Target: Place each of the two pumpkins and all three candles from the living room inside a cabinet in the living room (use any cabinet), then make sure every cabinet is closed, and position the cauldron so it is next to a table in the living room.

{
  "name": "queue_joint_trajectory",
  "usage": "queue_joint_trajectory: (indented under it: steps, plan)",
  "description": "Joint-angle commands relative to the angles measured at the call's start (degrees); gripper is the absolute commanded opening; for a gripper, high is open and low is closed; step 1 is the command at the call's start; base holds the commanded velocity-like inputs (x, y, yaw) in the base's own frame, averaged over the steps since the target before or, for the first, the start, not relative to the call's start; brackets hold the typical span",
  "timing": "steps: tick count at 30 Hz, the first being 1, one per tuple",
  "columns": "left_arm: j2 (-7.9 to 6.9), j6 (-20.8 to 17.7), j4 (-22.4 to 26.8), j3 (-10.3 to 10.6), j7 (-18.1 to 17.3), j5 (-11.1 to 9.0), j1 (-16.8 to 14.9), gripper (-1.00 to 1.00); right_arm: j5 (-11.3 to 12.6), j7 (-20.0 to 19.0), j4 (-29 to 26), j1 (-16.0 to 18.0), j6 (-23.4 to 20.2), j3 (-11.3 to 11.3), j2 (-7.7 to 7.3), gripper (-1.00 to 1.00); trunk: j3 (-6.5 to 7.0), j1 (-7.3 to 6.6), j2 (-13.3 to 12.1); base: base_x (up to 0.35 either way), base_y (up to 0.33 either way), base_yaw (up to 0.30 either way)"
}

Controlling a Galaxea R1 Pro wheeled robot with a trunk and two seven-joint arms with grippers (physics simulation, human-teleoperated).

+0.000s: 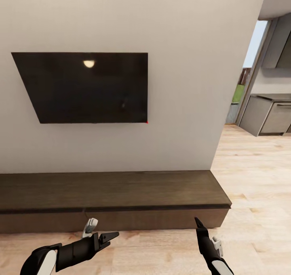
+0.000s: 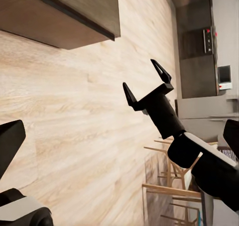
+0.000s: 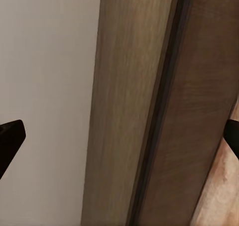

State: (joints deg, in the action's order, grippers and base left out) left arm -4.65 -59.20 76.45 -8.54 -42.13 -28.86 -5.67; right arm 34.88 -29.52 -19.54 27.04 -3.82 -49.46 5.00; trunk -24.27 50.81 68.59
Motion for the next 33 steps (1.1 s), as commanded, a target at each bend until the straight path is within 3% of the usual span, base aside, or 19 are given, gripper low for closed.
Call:
queue_joint_trajectory:
  steps: [1, 19, 26, 33]
  plan:
    - [0.03, -0.2, 0.0, 0.0, -0.3, 0.2, 0.0, 1.0, 0.5, -0.2, -0.1, 0.0, -0.4, -0.2, 0.03, 1.0, -0.25, 0.23, 0.5, 0.0, 0.0, 0.0]
    - [0.06, 0.0, 0.0, 1.7, -0.2, 0.5, 0.0, 1.0, 0.2, -0.6, -0.3, 0.0, 3.2, 1.1, -0.24, 1.0, -3.48, 4.18, 7.7, 0.0, 0.0, 0.0]
    - [0.0, 0.0, 0.0, 1.7, -0.2, 0.4, 0.0, 1.0, 0.3, -5.0, -0.3, 0.0, 3.2, 3.1, -0.94, 1.0, -4.74, 5.72, 10.5, 0.0, 0.0, 0.0]
    - [0.03, 0.0, 0.0, 1.8, -0.2, 0.4, 0.0, 1.0, 0.3, -5.9, -0.3, 0.0, 3.2, 3.5, -1.29, 1.0, -5.99, 7.26, 13.3, 0.0, 0.0, 0.0]
